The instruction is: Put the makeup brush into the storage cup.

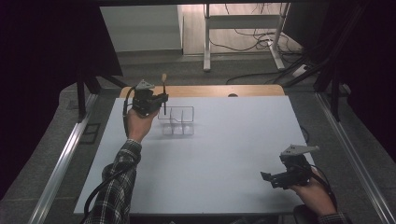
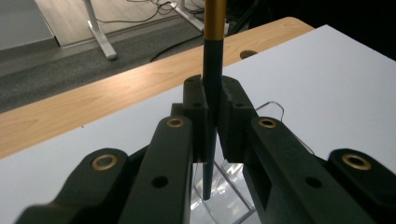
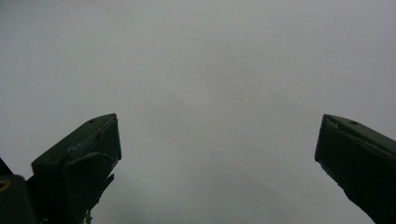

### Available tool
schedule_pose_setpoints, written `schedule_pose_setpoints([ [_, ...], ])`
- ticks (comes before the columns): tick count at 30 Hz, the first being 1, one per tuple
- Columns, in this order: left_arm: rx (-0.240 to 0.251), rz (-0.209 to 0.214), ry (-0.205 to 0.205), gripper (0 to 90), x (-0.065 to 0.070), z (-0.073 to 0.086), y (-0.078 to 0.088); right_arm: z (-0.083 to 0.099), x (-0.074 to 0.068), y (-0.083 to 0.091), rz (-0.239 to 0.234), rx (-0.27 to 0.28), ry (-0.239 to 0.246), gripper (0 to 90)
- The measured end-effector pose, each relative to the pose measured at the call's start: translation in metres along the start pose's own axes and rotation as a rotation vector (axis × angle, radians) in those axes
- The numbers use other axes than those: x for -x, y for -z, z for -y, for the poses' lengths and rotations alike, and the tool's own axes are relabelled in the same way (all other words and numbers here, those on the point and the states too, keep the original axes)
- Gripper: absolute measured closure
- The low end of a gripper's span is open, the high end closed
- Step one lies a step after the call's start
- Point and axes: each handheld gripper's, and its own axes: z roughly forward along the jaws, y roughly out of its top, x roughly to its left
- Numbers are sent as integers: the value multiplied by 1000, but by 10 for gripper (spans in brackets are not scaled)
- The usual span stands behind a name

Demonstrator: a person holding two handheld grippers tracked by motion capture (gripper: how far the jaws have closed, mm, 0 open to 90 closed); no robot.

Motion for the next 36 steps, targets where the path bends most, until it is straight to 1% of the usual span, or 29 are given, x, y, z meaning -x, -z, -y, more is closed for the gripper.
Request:
schedule_pose_setpoints([
  [4, -6, 1, 0, 833, 1, 5, -3, 0, 0, 0, 0, -1, 1, 6],
  [9, -17, -4, -12, 832, 2, 10, -6, 0, 0, -1, -2, -3, 3, 8],
  [14, -24, -8, -9, 832, 2, 15, -8, 0, 0, -1, -1, -5, 5, 10],
  [24, -54, -5, -6, 831, 3, 28, -14, 0, -1, -1, -6, -15, 9, 16],
  [29, -70, -6, -32, 821, 5, 30, -16, 0, -1, -2, -8, -17, 12, 17],
  [30, -64, -6, -32, 793, 5, 29, -16, 0, -1, -2, -9, -17, 10, 18],
  [31, -61, -6, -29, 702, 5, 28, -16, 0, -1, -2, -10, -19, 13, 18],
  [33, -64, -29, -42, 478, 7, 26, -16, 0, -1, -2, -11, -23, 12, 19],
  [35, -77, -29, -37, 308, 7, 24, -17, 0, -1, -2, -13, -24, 10, 19],
  [36, -78, -37, -29, 244, 7, 24, -17, 0, -1, -2, -12, -24, 11, 19],
])
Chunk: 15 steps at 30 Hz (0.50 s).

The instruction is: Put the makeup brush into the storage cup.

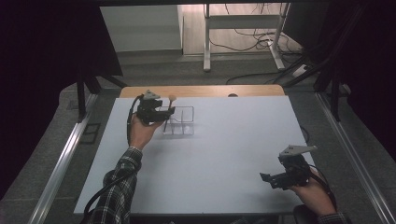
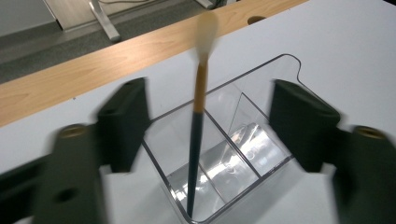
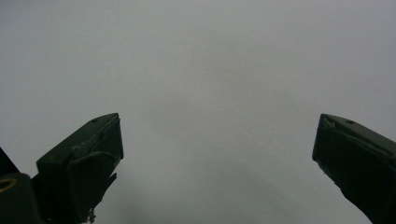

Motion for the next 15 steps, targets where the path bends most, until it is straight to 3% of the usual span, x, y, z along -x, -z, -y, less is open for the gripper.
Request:
schedule_pose_setpoints([
  [2, -14, -9, 12, 90, 0, -1, -1, 0, 0, 0, 1, 0, 1, 19],
  [5, -32, 26, 19, 12, -1, -1, -2, 0, 0, 0, 1, 1, -1, 19],
  [10, -54, 62, 14, 1, 1, -2, -3, 0, 0, 1, -1, 7, -6, 16],
  [15, -73, 60, -3, 1, 3, -3, -4, 0, 1, 1, -1, 15, -7, 9],
])
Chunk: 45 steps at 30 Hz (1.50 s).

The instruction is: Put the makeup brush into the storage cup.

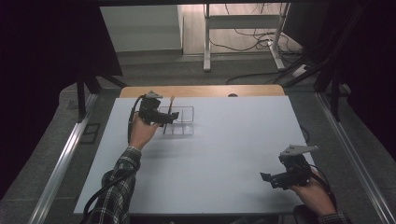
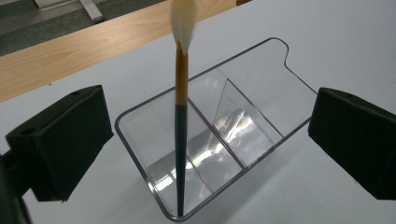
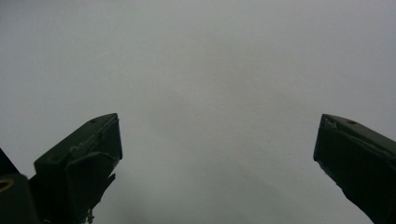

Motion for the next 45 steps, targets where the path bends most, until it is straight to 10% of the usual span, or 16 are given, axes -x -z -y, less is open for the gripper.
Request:
schedule_pose_setpoints([
  [45, 17, 90, -54, 0, 24, 10, 23, 0, -2, 1, 1, 4, 5, 2],
])
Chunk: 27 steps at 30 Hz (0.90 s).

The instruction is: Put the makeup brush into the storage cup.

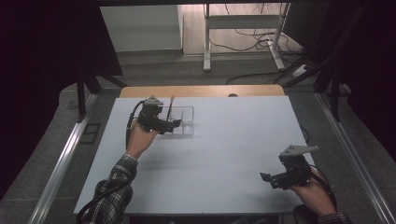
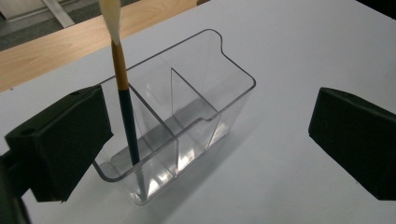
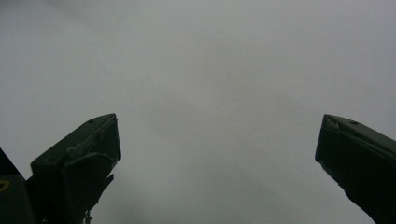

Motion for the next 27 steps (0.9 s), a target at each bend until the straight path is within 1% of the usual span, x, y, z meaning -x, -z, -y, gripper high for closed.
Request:
schedule_pose_setpoints([
  [6, 2, 6, -3, 0, 4, 3, 3, 0, 1, 0, -1, 6, 3, 0],
  [13, 15, 31, -3, 0, 9, 7, 8, 0, 0, 1, -1, 6, 3, 0],
  [27, 3, 20, -15, 0, 14, 16, 14, 0, 0, 1, -1, 6, 6, 0],
])
